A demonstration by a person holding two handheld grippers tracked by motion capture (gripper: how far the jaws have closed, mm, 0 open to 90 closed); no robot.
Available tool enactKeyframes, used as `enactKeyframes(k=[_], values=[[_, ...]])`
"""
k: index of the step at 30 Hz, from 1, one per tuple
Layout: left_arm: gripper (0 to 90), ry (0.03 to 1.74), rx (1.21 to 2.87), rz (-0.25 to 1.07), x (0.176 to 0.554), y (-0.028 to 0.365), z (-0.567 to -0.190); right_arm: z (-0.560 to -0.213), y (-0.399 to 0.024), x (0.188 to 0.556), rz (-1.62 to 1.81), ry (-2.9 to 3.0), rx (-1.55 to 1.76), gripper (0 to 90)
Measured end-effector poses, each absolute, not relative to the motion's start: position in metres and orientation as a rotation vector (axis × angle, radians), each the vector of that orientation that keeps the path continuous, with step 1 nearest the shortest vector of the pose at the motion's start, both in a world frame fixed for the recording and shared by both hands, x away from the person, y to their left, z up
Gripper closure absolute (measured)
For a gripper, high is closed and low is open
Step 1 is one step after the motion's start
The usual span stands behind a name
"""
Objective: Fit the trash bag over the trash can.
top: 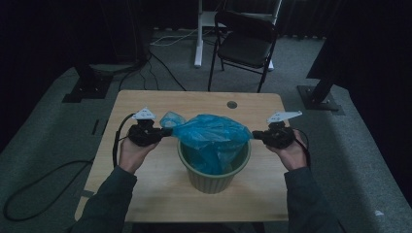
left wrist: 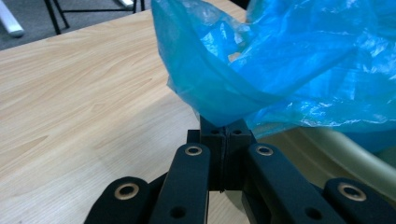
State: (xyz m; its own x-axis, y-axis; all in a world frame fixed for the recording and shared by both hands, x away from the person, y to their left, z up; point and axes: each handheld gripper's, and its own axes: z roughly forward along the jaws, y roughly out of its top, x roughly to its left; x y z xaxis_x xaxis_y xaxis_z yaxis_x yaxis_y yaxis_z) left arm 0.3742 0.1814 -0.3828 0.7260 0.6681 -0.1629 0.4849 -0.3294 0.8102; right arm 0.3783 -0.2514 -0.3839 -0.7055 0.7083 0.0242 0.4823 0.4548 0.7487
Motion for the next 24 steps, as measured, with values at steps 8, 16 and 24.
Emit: enactKeyframes(k=[8, 16, 24], values=[[78.1, 0.828, 1.972, 0.240, 0.371, 0.174, -0.371, -0.360, -0.248, 0.377, 1.205, 2.323, 0.966, 69.8], [71.7, 0.795, 1.974, 0.257, 0.368, 0.165, -0.364, -0.345, -0.229, 0.374, 1.265, 2.319, 0.866, 65.1], [65.2, 0.802, 1.964, 0.336, 0.376, 0.160, -0.355, -0.337, -0.207, 0.391, 1.249, 2.352, 0.810, 64.0]])
